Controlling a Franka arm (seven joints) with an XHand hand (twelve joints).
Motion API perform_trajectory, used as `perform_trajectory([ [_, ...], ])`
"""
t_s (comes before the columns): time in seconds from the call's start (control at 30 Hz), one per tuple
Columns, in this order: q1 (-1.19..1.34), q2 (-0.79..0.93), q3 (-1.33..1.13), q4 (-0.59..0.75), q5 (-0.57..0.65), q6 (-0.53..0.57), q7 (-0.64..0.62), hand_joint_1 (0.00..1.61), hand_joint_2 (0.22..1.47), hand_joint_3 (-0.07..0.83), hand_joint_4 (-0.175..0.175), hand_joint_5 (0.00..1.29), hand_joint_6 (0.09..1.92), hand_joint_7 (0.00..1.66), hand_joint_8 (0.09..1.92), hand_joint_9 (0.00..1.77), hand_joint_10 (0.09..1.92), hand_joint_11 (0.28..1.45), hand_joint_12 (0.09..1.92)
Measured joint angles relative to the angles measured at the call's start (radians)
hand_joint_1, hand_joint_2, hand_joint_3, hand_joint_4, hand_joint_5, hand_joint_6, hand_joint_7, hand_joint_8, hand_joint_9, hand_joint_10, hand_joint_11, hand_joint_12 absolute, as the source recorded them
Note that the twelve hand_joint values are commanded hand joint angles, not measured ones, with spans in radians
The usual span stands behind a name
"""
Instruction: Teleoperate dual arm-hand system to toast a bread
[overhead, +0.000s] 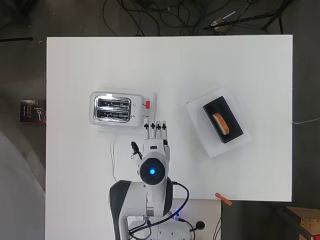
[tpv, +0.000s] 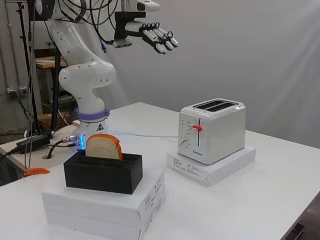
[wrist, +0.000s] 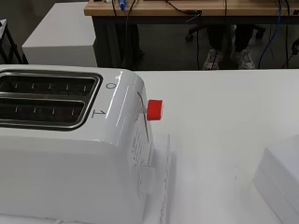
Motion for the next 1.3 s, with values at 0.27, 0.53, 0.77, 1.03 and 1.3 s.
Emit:
perform_trajectory([
  [0.27,0.0,0.008,0.0,0.004,-0.002,-0.004,0.001,0.29,1.14,-0.001,-0.043,0.29,0.09,0.39,0.09,0.55,0.09,0.49,0.09],
  [0.53,-0.001,0.011,0.001,0.005,-0.006,-0.006,0.003,0.29,1.13,-0.002,-0.038,0.29,0.09,0.39,0.09,0.54,0.09,0.48,0.09],
  [0.77,-0.001,0.015,0.001,0.004,-0.008,-0.005,0.005,0.29,1.13,-0.002,-0.032,0.3,0.09,0.4,0.09,0.54,0.09,0.48,0.09],
  [1.03,-0.002,0.018,-0.001,0.007,-0.01,-0.003,0.005,0.28,1.13,-0.001,-0.03,0.3,0.09,0.4,0.09,0.54,0.09,0.48,0.09],
  [1.3,-0.003,0.023,-0.002,0.008,-0.015,-0.002,0.003,0.28,1.13,-0.001,-0.026,0.31,0.09,0.4,0.09,0.54,0.09,0.48,0.09],
])
